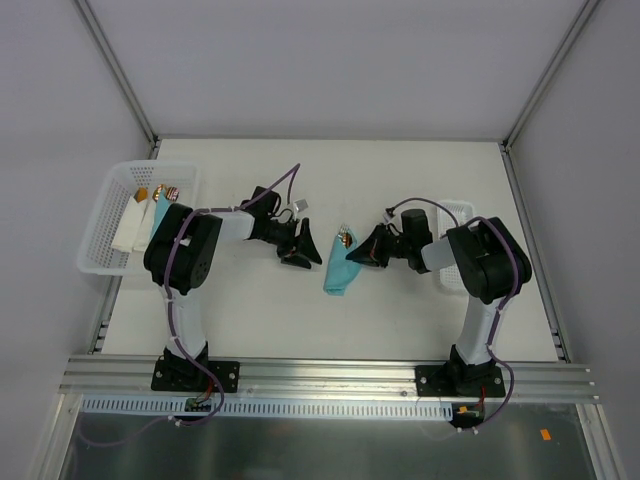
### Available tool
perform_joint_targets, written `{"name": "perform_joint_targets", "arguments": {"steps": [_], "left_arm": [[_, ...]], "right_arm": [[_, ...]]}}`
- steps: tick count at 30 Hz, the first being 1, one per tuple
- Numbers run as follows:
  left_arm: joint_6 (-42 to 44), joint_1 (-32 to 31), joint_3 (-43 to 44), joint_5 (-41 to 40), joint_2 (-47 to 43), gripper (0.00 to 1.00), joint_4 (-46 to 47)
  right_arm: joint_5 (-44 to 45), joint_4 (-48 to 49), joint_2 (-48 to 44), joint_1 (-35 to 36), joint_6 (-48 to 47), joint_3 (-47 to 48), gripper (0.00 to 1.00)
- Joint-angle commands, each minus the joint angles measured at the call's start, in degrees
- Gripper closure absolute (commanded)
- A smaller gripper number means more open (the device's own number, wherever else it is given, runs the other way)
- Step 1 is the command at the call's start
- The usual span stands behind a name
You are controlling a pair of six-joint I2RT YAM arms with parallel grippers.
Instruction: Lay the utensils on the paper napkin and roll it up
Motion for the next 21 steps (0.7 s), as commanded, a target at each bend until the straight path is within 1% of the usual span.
{"name": "perform_joint_targets", "arguments": {"steps": [1,5,13,16,17,20,21], "left_arm": [[0.1,0.1,1.0,3.1,1.5,0.43,2.5],[-1.4,-0.1,1.0,3.9,2.5,0.43,3.7],[-7.1,-0.3,-1.6,5.8,4.5,0.43,12.2],[-11.6,-0.3,-4.6,6.8,4.5,0.43,19.8],[-14.2,-0.4,-6.2,7.3,4.5,0.43,24.6],[-20.6,-0.3,-8.7,10.0,4.9,0.43,32.5],[-22.5,-0.3,-9.3,10.5,5.2,0.43,37.9]], "right_arm": [[-2.5,9.5,-1.3,-0.1,5.4,-0.8,1.00],[-3.2,14.3,0.1,-0.1,9.0,-1.8,1.00],[-3.5,25.1,2.5,0.0,16.2,-3.2,1.00],[-3.3,29.5,3.2,0.1,19.4,-3.8,1.00],[-3.3,30.3,3.3,0.1,20.2,-3.8,1.00],[-3.3,33.6,3.4,0.2,22.6,-3.9,1.00],[-3.3,34.9,3.4,0.3,23.1,-3.9,1.00]]}}
